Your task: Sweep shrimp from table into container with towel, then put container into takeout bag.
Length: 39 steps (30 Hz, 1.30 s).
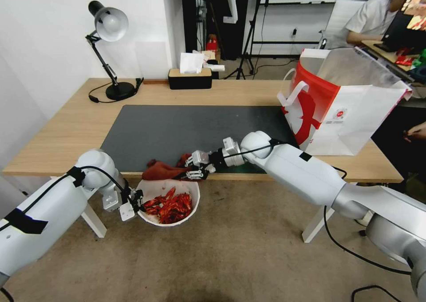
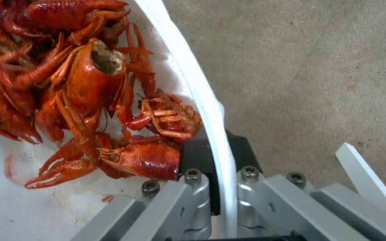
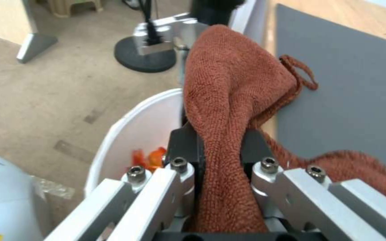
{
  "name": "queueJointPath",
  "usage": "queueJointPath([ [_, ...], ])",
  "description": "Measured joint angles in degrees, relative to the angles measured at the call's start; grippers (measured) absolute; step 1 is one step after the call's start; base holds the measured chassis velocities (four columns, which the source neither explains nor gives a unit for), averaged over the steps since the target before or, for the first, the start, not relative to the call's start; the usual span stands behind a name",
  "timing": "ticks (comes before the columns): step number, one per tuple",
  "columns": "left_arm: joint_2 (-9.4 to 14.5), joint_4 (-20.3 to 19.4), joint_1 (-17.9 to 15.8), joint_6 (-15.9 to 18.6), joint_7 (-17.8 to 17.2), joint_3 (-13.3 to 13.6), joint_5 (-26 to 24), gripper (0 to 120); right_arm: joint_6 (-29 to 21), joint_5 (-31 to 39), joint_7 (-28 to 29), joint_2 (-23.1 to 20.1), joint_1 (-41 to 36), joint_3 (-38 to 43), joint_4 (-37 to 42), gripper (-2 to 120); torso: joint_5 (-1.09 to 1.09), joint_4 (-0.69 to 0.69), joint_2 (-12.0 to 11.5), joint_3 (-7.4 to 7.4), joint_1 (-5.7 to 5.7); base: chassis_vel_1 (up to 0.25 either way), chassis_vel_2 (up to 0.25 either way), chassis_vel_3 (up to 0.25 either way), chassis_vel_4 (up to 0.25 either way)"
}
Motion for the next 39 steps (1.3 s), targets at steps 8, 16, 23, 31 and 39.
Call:
queueJointPath([
  [8,0.42,-0.41,0.97,0.16,0.01,-0.71,-0.07,0,-1.44,2.54,-0.12,-2.43,-2.08,-1.12,4.11,9,0.0,0.0,0.0,0.0,0.0,0.0,0.0,0.0,0.0],
  [16,0.3,-0.32,1.1,0.26,0.01,-0.84,0.08,0,-2.92,7.04,0.36,-6.07,-5.33,1.66,8.83,9,0.01,0.0,0.0,0.0,0.0,0.0,0.0,0.0,0.0],
  [23,0.06,-0.32,1.32,0.31,0.0,-0.71,0.25,0,-4.25,17.1,13.62,-10.72,-7.37,8.71,16.23,9,0.02,0.0,0.0,0.0,0.01,0.0,0.0,0.0,0.0],
  [31,-0.9,-0.36,1.57,0.32,0.09,0.0,0.64,0,-29.8,26.9,81.66,-16.54,-14.04,12.28,34.97,9,0.02,0.0,0.0,-0.02,0.0,0.0,0.0,0.0,0.0],
  [39,-1.22,-0.15,1.32,0.4,0.45,0.38,0.71,0,-24.1,22.7,88.7,-12.74,-15.59,14.08,27.82,25,0.01,0.01,0.0,0.0,0.01,0.0,0.0,0.0,0.0],
])
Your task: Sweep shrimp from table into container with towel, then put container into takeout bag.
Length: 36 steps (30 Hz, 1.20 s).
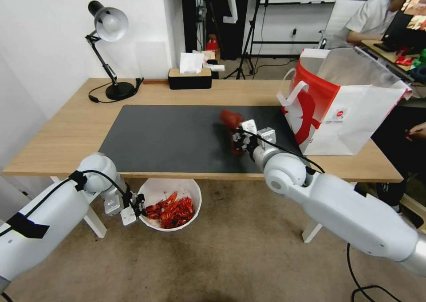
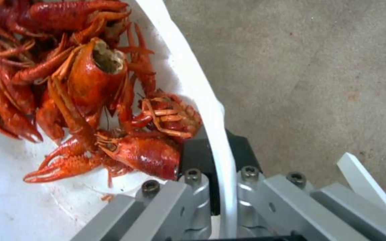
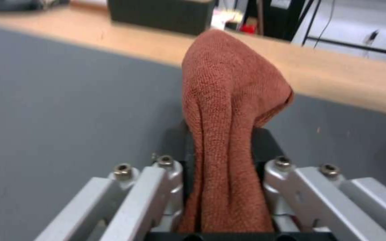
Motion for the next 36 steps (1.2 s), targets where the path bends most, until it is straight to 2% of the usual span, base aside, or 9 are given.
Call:
queueJointPath([
  [18,-0.46,-0.09,0.72,0.45,0.49,-0.72,0.42,0,-2.86,-1.11,7.37,0.28,-0.39,-0.53,0.28,91,0.0,-0.02,0.0,0.0,-0.01,0.0,0.0,0.0,0.0],
  [23,-0.28,0.08,0.49,0.4,0.47,-0.66,0.12,0,4.41,-3.33,1.14,-0.93,-4.09,1.99,2.24,99,0.0,0.02,0.0,0.0,0.0,0.0,0.0,0.0,0.0],
  [25,-0.26,-0.11,0.49,0.4,0.51,-0.61,0.1,0,11.86,-8.48,-5.98,-2.63,-8.86,5.32,3.81,100,0.01,0.0,0.0,0.0,-0.01,0.0,0.0,0.0,0.0],
  [26,-0.26,-0.11,0.49,0.4,0.51,-0.61,0.1,0,11.86,-8.48,-5.98,-2.63,-8.86,5.32,3.81,100,0.01,0.0,0.0,0.0,-0.01,0.0,0.0,0.0,0.0],
  [27,-0.1,-0.42,0.7,0.39,0.49,-0.69,0.08,0,17.0,-11.42,-10.77,-3.94,-13.59,8.94,5.93,100,0.02,-0.03,0.0,-0.01,0.0,0.0,0.0,0.0,0.0],
  [29,0.31,-0.75,1.44,0.29,0.18,-1.06,0.04,0,21.76,-14.55,-15.37,-5.56,-22.09,15.12,9.84,100,0.02,-0.04,0.0,-0.01,-0.01,0.0,0.0,0.0,0.0],
  [33,0.73,-1.02,2.61,0.12,-0.32,-1.94,0.02,0,26.59,-17.57,-18.04,-7.02,-31.68,20.84,13.79,100,0.01,-0.03,0.0,-0.02,-0.01,0.0,0.0,0.0,0.0],
  [35,1.11,-1.06,4.17,-0.48,-0.89,-3.58,-0.02,0,33.78,-24.12,-17.77,-7.52,-43.8,25.7,16.09,100,0.02,-0.04,0.01,-0.02,-0.02,0.0,0.0,0.0,0.0],
  [36,1.11,-1.06,4.17,-0.48,-0.89,-3.58,-0.02,0,33.78,-24.12,-17.77,-7.52,-43.8,25.7,16.09,100,0.02,-0.04,0.01,-0.02,-0.02,0.0,0.0,0.0,0.0],
])
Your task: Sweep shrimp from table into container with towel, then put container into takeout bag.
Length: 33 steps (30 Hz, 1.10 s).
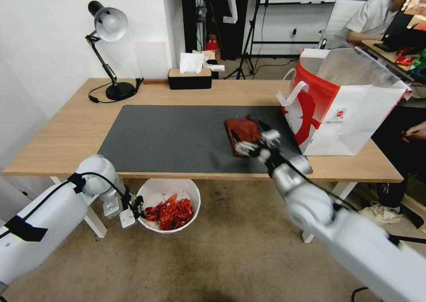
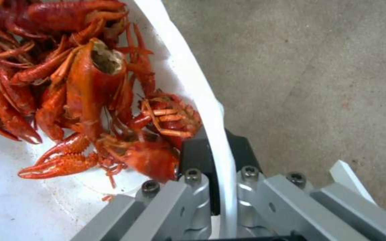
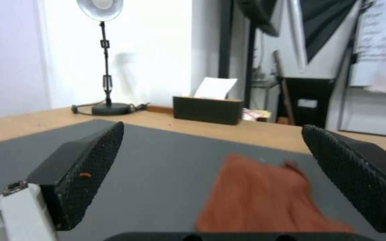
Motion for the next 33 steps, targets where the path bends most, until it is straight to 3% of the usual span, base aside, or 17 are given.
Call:
queueJointPath([
  [2,0.79,-0.99,1.78,-0.17,-0.63,-1.55,-0.03,0,5.5,-6.8,3.21,1.07,-9.02,4.23,1.0,100,-0.03,0.0,0.0,0.0,0.0,0.0,0.0,0.0,0.0],
  [9,1.37,-3.27,6.28,-0.1,-1.45,-3.97,0.6,0,11.47,-14.62,11.18,3.87,-23.49,9.75,0.44,100,-0.03,0.0,0.0,0.0,-0.01,0.0,0.0,0.0,0.0],
  [17,1.04,-5.47,10.37,-0.09,-2.5,-5.64,1.65,0,11.57,-15.29,13.03,7.18,-27.67,10.36,-4.98,100,-0.02,0.01,0.0,0.01,0.01,0.0,0.0,0.0,0.0],
  [20,1.14,-8.93,14.66,-0.16,-2.96,-7.29,1.87,0,11.57,-15.39,12.62,8.6,-27.97,9.74,-8.01,100,-0.03,0.03,0.0,0.01,0.01,0.0,0.0,0.0,0.0],
  [21,1.14,-8.93,14.66,-0.16,-2.96,-7.29,1.87,0,11.57,-15.39,12.62,8.6,-27.97,9.74,-8.01,100,-0.03,0.03,0.0,0.01,0.01,0.0,0.0,0.0,0.0],
  [24,1.85,-13.82,19.61,-0.16,-3.35,-10.33,1.23,0,11.57,-15.65,12.4,9.5,-27.71,9.02,-9.59,100,-0.02,0.04,0.0,0.01,0.01,0.0,0.0,0.0,0.0],
  [25,1.85,-13.82,19.61,-0.16,-3.35,-10.33,1.23,0,11.57,-15.65,12.4,9.5,-27.71,9.02,-9.59,100,-0.02,0.04,0.0,0.01,0.01,0.0,0.0,0.0,0.0],
  [27,1.94,-18.65,23.64,-0.12,-3.68,-14.84,-0.03,0,11.57,-16.24,12.44,10.39,-27.39,8.19,-10.89,100,-0.01,0.02,0.0,0.01,0.01,0.0,0.0,0.0,0.0],
  [29,1.94,-19.37,24.3,-0.11,-3.75,-15.61,-0.27,0,11.57,-16.27,12.45,10.49,-27.37,8.13,-11.03,100,-0.02,0.01,0.0,0.01,0.01,0.0,0.0,0.0,0.0],
  [31,2.47,-24.04,28.39,0.69,-4.06,-20.28,-2.5,0,11.57,-16.49,12.46,11.27,-27.32,7.81,-11.88,100,-0.01,0.02,-0.01,0.02,0.02,0.0,0.0,0.0,0.0],
  [32,2.47,-24.04,28.39,0.69,-4.06,-20.28,-2.5,0,11.57,-16.49,12.46,11.27,-27.32,7.81,-11.88,100,-0.01,0.02,-0.01,0.02,0.02,0.0,0.0,0.0,0.0],
  [33,2.98,-26.5,30.45,1.55,-4.36,-22.72,-3.98,0,11.57,-16.58,12.46,11.47,-27.37,7.74,-12.04,100,-0.01,0.02,-0.01,0.02,0.02,0.0,0.0,0.0,0.0],
])
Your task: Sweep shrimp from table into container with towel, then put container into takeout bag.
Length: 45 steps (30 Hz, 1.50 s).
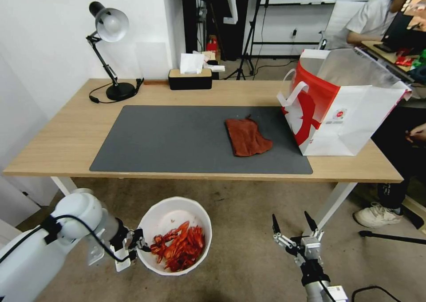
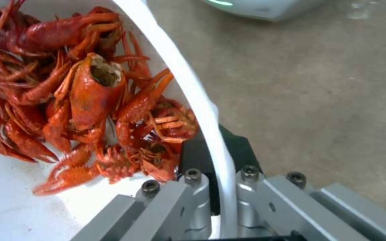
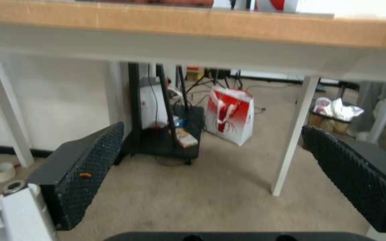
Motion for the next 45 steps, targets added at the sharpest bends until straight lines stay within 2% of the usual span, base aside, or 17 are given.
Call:
queueJointPath([
  [6,3.3,-12.18,5.86,4.85,-0.08,-10.29,-6.91,0,0.0,-0.19,0.0,0.13,-0.14,-0.23,-0.01,100,0.0,0.01,0.0,0.0,0.0,0.0,0.0,0.0,0.0],
  [8,5.09,-15.45,4.69,8.35,-0.27,-12.89,-11.1,0,0.0,-0.53,0.0,0.23,-0.12,-0.3,0.19,100,0.01,0.02,0.0,0.0,0.0,0.0,0.0,0.0,0.0],
  [12,7.18,-14.92,0.12,11.45,-1.09,-12.65,-17.12,0,0.0,-0.89,0.0,0.62,-0.16,-0.42,0.33,100,0.0,-0.01,0.0,0.0,0.0,0.0,0.0,0.0,0.0],
  [14,9.11,-10.75,-6.6,13.78,-1.93,-8.82,-22.1,0,0.0,-1.24,-0.01,1.16,-0.4,-0.47,0.76,100,0.0,-0.01,0.0,0.0,0.0,0.0,0.0,0.0,0.0],
  [15,9.11,-10.75,-6.6,13.78,-1.93,-8.82,-22.1,0,0.0,-1.24,-0.01,1.16,-0.4,-0.47,0.76,100,0.0,-0.01,0.0,0.0,0.0,0.0,0.0,0.0,0.0],
  [17,10.35,-4.66,-14.4,15.72,-2.26,-3.35,-25.91,0,0.0,-1.63,0.0,1.54,-0.61,-0.74,1.02,100,-0.03,-0.05,0.0,0.01,0.01,0.0,0.0,0.0,0.0],
  [20,11.26,-0.46,-18.41,17.23,-2.43,-0.97,-28.7,0,0.0,-0.79,0.02,1.12,-0.02,-2.19,1.32,100,0.02,0.02,0.0,0.01,0.02,0.0,0.0,0.0,0.0],
  [24,11.43,3.52,-26.23,18.31,-2.59,5.02,-29.87,0,0.0,-0.51,-0.01,0.97,-0.22,-2.55,1.7,100,-0.05,0.06,0.0,0.01,0.01,0.0,0.0,0.0,0.0],
  [26,10.4,7.07,-35.9,18.58,-2.6,11.79,-29.99,0,0.0,-0.87,-0.01,1.26,-0.51,-2.43,1.73,100,0.0,-0.02,0.0,0.01,0.01,0.0,0.0,0.0,0.0],
  [27,10.4,7.07,-35.9,18.58,-2.6,11.79,-29.99,0,0.0,-0.87,-0.01,1.26,-0.51,-2.43,1.73,100,0.0,-0.02,0.0,0.01,0.01,0.0,0.0,0.0,0.0],
  [30,6.62,13.3,-51.1,18.66,-2.61,23.01,-30.27,0,0.0,-1.78,-0.05,2.02,-0.2,-2.42,1.43,100,0.02,-0.01,0.0,0.01,0.01,0.0,0.0,0.0,0.0],
  [31,5.26,15.21,-55.06,18.79,-2.58,26.45,-30.27,0,0.0,-2.13,-0.18,2.33,-0.2,-2.36,1.3,100,0.0,-0.01,0.0,0.01,0.02,0.0,0.0,0.0,0.0],
  [32,5.26,15.21,-55.06,18.79,-2.58,26.45,-30.27,0,0.0,-2.13,-0.18,2.33,-0.2,-2.36,1.3,100,0.0,-0.01,0.0,0.01,0.02,0.0,0.0,0.0,0.0],
  [33,3.07,18.42,-60.11,19.05,-2.52,30.84,-30.26,0,0.0,-2.62,-0.32,2.87,-0.25,-2.27,1.19,100,0.0,-0.04,-0.01,0.02,0.02,0.0,0.0,0.0,0.0],
  [40,-3.9,27.74,-70.68,18.99,-2.1,38.48,-29.89,0,0.0,-3.43,-0.67,3.64,-0.4,-1.93,1.01,100,-0.01,0.02,-0.01,0.01,0.02,0.0,0.0,0.0,0.0],
  [43,-10.47,33.87,-76.96,18.42,-2.02,42.31,-29.44,0,0.0,-3.54,-1.15,3.91,-0.26,-1.86,0.59,100,0.03,0.03,0.0,0.0,0.0,0.0,0.0,0.0,0.0],
  [45,-12.02,35.16,-78.11,18.2,-2.01,42.98,-29.39,0,0.0,-3.54,-1.19,3.97,-0.15,-1.85,0.48,100,0.01,0.01,0.0,0.0,0.0,0.0,0.0,0.0,0.0],
])
